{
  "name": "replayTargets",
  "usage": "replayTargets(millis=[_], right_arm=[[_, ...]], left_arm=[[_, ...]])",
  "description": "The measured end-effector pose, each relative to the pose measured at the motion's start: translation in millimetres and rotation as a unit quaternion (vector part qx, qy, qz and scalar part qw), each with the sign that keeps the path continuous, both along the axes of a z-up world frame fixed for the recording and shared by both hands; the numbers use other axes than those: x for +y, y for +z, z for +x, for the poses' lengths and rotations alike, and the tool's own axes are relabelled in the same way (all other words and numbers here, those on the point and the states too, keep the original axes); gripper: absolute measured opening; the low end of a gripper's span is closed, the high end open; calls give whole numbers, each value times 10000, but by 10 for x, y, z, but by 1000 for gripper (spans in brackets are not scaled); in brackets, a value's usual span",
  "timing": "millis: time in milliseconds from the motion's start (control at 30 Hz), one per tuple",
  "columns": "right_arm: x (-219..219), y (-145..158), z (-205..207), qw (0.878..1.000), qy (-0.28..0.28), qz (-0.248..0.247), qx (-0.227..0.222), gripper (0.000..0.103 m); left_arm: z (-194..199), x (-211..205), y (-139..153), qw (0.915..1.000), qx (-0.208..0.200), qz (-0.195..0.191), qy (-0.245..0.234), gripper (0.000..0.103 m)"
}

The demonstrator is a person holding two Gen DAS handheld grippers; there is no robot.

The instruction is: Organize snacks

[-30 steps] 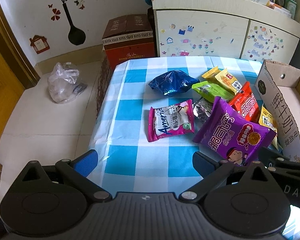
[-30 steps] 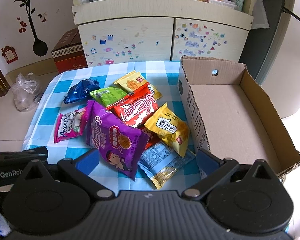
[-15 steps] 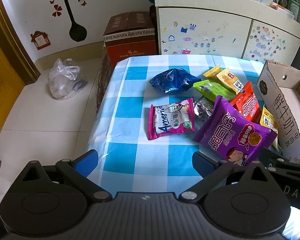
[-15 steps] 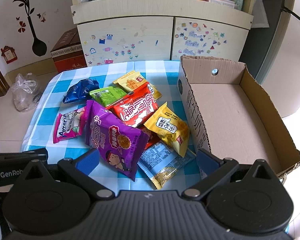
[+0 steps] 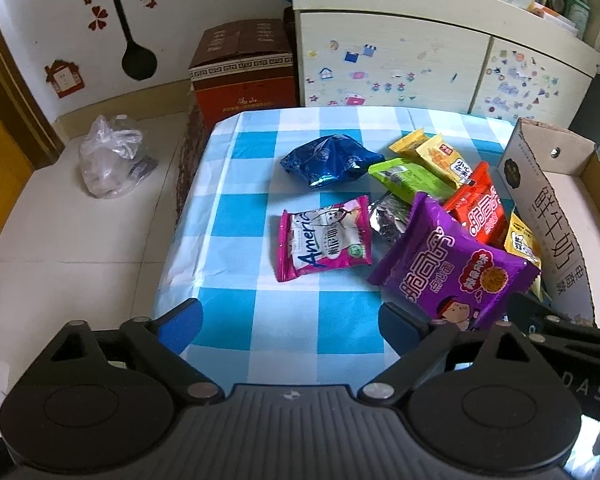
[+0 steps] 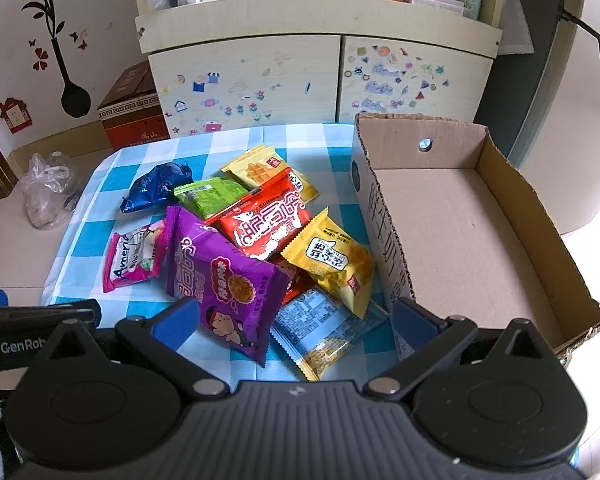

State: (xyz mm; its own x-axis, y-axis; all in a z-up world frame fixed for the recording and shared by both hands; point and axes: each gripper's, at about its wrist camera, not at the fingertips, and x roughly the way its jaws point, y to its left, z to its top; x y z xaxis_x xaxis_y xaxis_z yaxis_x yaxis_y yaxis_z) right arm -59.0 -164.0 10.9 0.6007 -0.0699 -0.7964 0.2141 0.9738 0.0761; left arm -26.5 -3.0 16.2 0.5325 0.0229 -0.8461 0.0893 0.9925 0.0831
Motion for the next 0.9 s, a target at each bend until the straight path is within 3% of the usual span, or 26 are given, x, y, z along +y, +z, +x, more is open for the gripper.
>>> replayTargets(millis=[300, 433, 633, 900], right_arm=[[-155, 52, -11, 9996, 190, 168, -143, 102], [-373, 174, -19, 9967, 327, 542, -510, 102], [-630, 179, 71, 9900, 583, 888, -927, 102], [-525, -115, 221, 9818, 1121, 1283, -842, 84]], left_arm=[[116, -45, 17, 9986, 174, -404, -286, 97], [247, -50, 117, 9982, -78, -426, -424, 97], [547, 58, 148, 9980, -186, -598, -128, 97], [748, 102, 57, 9929, -17, -1186, 119, 96]])
